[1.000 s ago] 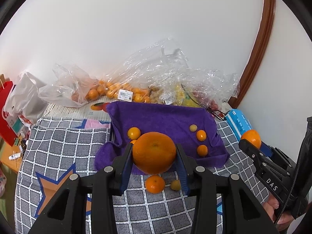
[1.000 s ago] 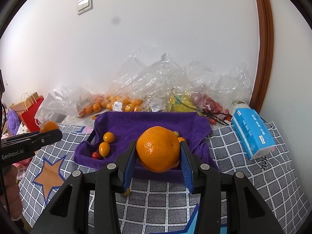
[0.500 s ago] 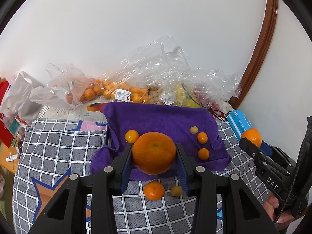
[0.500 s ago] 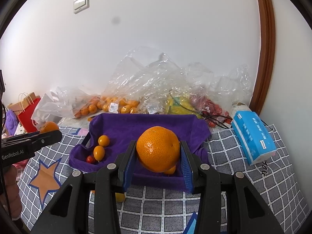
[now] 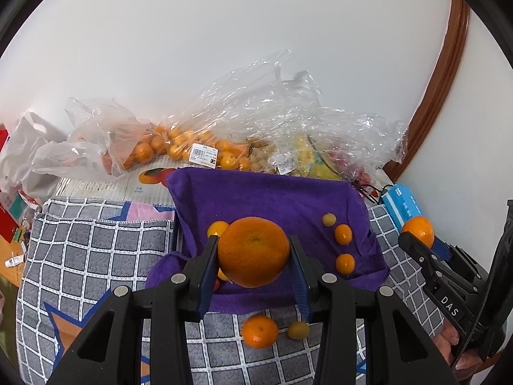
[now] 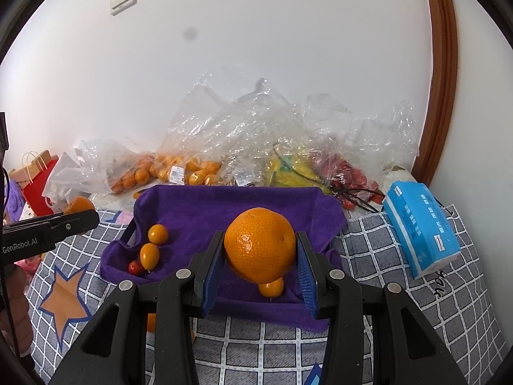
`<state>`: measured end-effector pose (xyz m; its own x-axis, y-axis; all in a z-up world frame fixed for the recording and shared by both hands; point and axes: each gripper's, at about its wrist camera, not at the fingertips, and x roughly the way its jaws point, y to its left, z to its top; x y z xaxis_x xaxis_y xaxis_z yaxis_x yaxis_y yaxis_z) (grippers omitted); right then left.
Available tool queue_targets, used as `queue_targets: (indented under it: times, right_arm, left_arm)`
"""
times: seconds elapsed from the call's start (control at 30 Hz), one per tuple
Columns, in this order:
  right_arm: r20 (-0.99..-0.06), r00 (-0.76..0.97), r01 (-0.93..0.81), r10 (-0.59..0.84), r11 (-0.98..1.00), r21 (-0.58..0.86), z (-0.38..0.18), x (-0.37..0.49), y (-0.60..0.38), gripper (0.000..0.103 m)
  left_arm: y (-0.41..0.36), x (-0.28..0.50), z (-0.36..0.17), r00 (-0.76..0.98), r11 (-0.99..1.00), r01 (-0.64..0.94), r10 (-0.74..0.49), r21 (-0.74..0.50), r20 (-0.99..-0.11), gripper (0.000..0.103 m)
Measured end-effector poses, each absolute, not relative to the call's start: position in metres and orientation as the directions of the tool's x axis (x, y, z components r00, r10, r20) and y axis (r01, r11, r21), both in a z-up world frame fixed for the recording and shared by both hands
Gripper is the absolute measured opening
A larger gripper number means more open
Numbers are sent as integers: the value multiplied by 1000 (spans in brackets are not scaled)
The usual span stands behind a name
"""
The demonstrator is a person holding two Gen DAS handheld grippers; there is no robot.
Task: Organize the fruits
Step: 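Open the right gripper onto the towel while the left gripper releases its orange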
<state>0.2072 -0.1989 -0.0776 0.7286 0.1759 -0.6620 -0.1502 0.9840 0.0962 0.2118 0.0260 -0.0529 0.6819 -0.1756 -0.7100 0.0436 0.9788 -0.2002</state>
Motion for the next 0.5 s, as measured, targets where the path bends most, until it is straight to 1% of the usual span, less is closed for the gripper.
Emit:
queue_targets:
  times: [0.5]
  right_arm:
    - [-702, 694, -127, 160, 987, 100, -108, 240, -206, 43]
  left_arm:
    - [38, 250, -77, 648, 980, 12, -160, -199, -745, 39]
